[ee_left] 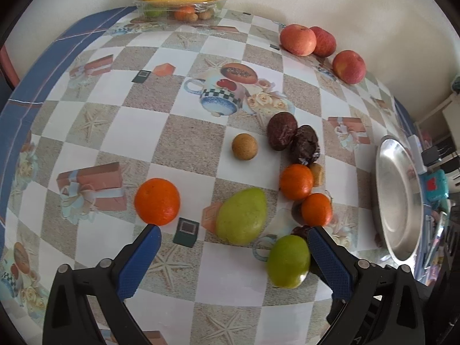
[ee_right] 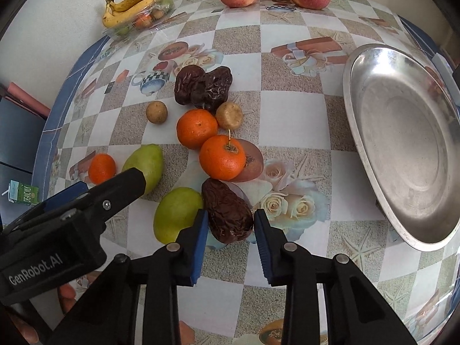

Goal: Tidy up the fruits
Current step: 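Lower the right tool onto a dark red date and close it while the left tool approaches a green jujube, then close the left tool on the small green jujube while the right tool lifts the date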

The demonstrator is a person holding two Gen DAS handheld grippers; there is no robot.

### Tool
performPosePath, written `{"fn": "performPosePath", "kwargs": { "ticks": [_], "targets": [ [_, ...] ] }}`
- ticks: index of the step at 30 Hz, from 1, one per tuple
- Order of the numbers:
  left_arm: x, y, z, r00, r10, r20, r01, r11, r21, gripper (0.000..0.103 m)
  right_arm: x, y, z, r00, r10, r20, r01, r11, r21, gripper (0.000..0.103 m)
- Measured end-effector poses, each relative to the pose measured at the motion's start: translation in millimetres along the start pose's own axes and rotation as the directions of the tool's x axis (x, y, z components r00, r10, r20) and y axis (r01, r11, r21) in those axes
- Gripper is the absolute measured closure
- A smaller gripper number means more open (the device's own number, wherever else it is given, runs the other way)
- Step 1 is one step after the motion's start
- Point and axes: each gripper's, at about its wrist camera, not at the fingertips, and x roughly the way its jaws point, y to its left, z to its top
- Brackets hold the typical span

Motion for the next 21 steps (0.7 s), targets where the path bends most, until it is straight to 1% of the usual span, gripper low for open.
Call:
{"fn": "performPosePath", "kwargs": {
  "ticks": [3, 6, 10, 12, 14, 16, 18, 20, 21],
  "targets": [
    [-0.2, -3.6, -1.2, 0.999, -0.045, -0.023, 0.045, 0.999, 0.009, 0.0, -0.7, 0.2, -1.1, 1.0, 0.0, -0.006, 0.0, 1.0, -0.006, 0.069],
    [-2.5, -5.6, -3.8, 0.998, -0.066, -0.02, 0.066, 0.998, 0.012, 0.0, -2.4, -4.4, -3.5, 1.0, 0.003, -0.006, -0.003, 1.0, 0.006, 0.069],
    [-0.3, -5.9, -5.5, 0.994, -0.103, -0.044, 0.103, 0.995, 0.0, 0.002, -5.9, -15.6, -7.5, 1.0, -0.001, -0.01, 0.001, 0.999, 0.039, 0.07],
    [1.4, -7.7, -7.2, 0.992, -0.112, -0.058, 0.112, 0.994, 0.0, 0.005, -9.1, -21.5, -9.5, 1.0, -0.011, -0.008, 0.011, 0.999, 0.048, 0.07],
    [2.6, -10.1, -9.5, 0.991, -0.114, -0.07, 0.115, 0.993, 0.006, 0.013, -13.2, -30.3, -10.2, 1.0, -0.021, 0.001, 0.021, 0.998, 0.065, 0.07],
    [4.7, -13.1, -12.0, 0.99, -0.115, -0.084, 0.117, 0.993, 0.01, 0.016, -16.0, -38.4, -11.7, 0.999, -0.038, 0.006, 0.037, 0.996, 0.083, 0.07],
    [7.1, -17.4, -14.5, 0.987, -0.125, -0.1, 0.127, 0.992, 0.017, 0.022, -17.2, -45.4, -13.6, 0.999, -0.046, 0.002, 0.046, 0.994, 0.103, 0.07],
    [9.7, -23.8, -17.2, 0.985, -0.131, -0.115, 0.135, 0.99, 0.033, 0.031, -17.4, -49.4, -14.5, 0.999, -0.046, -0.004, 0.046, 0.992, 0.115, 0.07],
    [10.9, -26.8, -18.3, 0.984, -0.128, -0.121, 0.134, 0.99, 0.044, 0.033, -17.5, -49.9, -15.0, 0.999, -0.046, -0.005, 0.046, 0.993, 0.113, 0.07]
  ]
}}
